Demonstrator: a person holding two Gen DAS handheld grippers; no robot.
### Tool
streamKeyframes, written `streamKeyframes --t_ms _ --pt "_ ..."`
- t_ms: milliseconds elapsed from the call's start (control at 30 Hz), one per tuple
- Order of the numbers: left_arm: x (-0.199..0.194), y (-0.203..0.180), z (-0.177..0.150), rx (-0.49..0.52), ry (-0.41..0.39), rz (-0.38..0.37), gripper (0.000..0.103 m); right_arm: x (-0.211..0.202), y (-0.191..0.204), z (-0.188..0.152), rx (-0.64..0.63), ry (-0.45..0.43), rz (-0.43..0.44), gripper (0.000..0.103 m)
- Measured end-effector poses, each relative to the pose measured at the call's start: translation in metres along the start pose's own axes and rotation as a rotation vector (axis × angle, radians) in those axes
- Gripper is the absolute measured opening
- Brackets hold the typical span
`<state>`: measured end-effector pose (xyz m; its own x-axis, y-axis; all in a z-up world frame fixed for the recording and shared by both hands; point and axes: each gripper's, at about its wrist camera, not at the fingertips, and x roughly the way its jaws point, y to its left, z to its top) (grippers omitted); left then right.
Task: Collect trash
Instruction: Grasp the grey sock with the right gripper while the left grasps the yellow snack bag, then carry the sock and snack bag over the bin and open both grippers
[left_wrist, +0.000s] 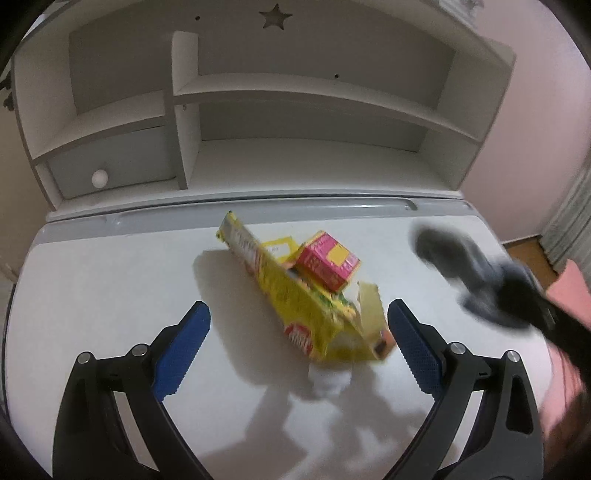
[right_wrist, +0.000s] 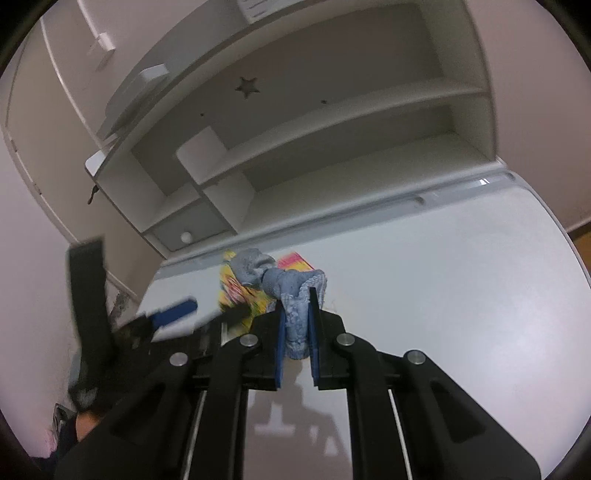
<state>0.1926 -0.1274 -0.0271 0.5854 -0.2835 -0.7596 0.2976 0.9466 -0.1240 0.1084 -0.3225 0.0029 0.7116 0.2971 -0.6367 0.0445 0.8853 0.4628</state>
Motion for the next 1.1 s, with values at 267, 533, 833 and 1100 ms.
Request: streamKeyframes --t_ms 267,533,833,1100 --pt "0.027 0.018 0.003 -0.013 0.062 0.068 0.009 -0.026 -0.043 -0.029 0.071 0.000 -0.047 0.011" --pt "-0.020 0.045 0.024 0.052 -0.075 0.233 0.005 -0.068 -0.079 -0.037 0.102 -0.061 -0.134 0.011" --pt "-0.044 -0.028 0.025 0.152 -0.110 0.090 0.005 -0.142 -0.149 -0.058 0.192 -0.144 -0.292 0.011" --pt "-0.059 -0.217 -0.052 0.429 -0.084 -0.264 0.005 -0.235 -0.236 -0.127 0.357 -0.220 -0.589 0.011"
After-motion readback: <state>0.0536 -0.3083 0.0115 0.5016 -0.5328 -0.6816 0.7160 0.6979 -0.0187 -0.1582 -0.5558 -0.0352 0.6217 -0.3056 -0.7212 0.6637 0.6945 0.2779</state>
